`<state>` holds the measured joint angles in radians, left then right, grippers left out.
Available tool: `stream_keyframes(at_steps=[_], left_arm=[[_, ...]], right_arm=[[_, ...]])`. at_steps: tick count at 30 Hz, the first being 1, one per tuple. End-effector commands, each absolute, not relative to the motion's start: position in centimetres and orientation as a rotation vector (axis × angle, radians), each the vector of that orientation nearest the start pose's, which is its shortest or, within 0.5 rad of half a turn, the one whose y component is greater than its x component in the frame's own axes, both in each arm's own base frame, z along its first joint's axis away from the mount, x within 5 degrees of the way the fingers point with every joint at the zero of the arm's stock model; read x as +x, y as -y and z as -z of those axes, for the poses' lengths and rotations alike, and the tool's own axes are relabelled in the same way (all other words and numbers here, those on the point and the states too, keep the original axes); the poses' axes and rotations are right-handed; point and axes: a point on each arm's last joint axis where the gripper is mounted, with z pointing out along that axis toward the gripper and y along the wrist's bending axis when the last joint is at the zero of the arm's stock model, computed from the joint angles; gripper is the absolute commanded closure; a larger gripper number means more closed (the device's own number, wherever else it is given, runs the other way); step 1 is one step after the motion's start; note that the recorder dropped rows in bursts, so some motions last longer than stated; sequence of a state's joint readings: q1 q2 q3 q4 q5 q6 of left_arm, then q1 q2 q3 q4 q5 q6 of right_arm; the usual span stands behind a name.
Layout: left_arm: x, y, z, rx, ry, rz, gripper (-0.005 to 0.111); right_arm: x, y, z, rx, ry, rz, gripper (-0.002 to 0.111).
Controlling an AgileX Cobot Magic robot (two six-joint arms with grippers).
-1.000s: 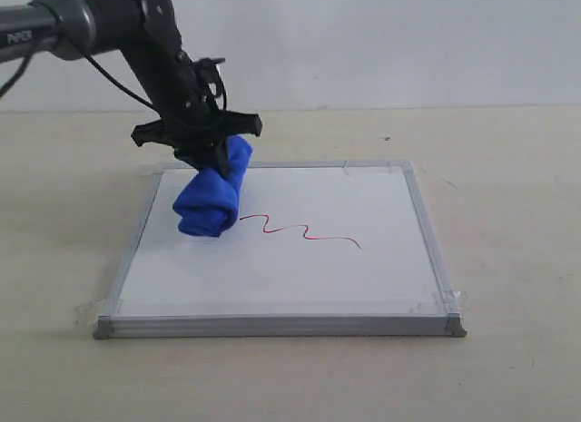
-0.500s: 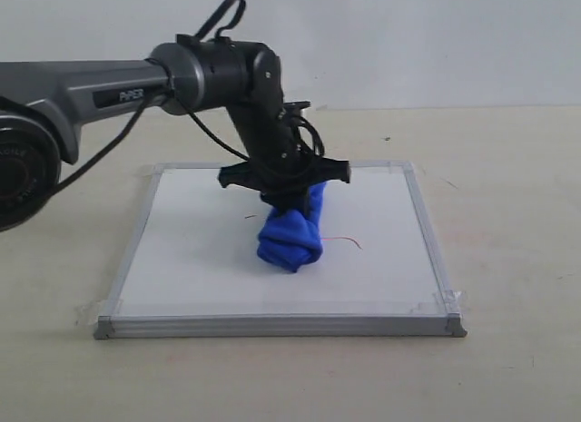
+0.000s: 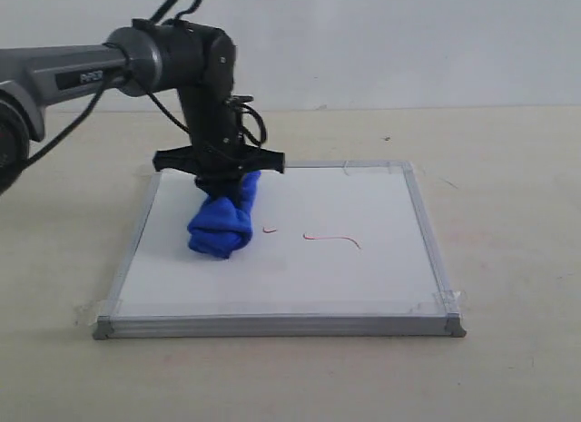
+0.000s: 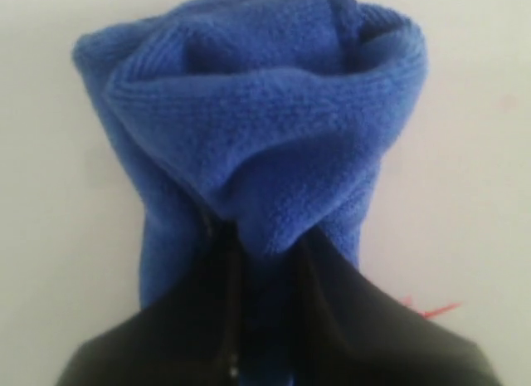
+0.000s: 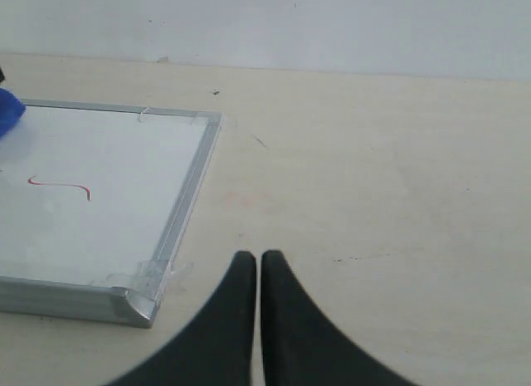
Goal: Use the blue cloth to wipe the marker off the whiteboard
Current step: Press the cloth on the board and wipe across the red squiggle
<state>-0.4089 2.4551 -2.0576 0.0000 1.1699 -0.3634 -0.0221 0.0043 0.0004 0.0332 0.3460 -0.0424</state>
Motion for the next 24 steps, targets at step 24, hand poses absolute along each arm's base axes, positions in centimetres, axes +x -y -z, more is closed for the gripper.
stream_keyframes(at_steps=[24], left_arm=[[44.5, 20.7, -10.2, 0.162, -3.206, 0.341, 0.102]], right_arm=[[5.3, 0.1, -18.2, 0.006, -1.829, 0.021, 0.109]])
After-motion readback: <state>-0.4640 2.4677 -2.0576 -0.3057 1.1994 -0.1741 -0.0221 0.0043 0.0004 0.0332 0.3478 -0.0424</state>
